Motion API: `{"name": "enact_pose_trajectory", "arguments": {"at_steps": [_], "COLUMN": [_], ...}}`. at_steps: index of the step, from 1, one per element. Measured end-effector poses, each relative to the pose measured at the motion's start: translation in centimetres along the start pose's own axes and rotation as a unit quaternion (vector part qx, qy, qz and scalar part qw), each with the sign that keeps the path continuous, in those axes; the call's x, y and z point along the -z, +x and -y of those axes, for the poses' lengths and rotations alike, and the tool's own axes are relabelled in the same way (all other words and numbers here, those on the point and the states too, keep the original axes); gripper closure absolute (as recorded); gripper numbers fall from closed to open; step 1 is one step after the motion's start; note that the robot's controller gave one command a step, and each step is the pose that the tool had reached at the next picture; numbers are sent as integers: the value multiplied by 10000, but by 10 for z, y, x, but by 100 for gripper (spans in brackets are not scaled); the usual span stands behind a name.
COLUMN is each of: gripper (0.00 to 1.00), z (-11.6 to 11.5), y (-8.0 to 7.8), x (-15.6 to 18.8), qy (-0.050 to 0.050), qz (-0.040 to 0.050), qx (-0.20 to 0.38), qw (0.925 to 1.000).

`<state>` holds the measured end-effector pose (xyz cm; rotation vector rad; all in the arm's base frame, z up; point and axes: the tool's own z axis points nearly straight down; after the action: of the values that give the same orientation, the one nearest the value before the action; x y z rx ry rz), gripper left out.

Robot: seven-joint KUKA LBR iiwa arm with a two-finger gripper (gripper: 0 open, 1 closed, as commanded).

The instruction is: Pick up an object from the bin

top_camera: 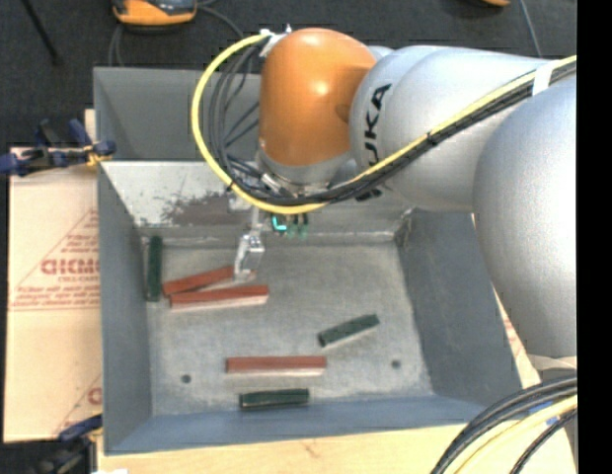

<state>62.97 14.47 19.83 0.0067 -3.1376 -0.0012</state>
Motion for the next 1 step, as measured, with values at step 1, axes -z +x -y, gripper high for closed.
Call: {"name": "enact_pose_trajectory", "arguments": {"at_steps": [1], "gripper": [0], "z": [1], "y": [-1], "x": [5], "qy": [-3], "qz": [32], "qx": [-13], "qw": [10000]}}
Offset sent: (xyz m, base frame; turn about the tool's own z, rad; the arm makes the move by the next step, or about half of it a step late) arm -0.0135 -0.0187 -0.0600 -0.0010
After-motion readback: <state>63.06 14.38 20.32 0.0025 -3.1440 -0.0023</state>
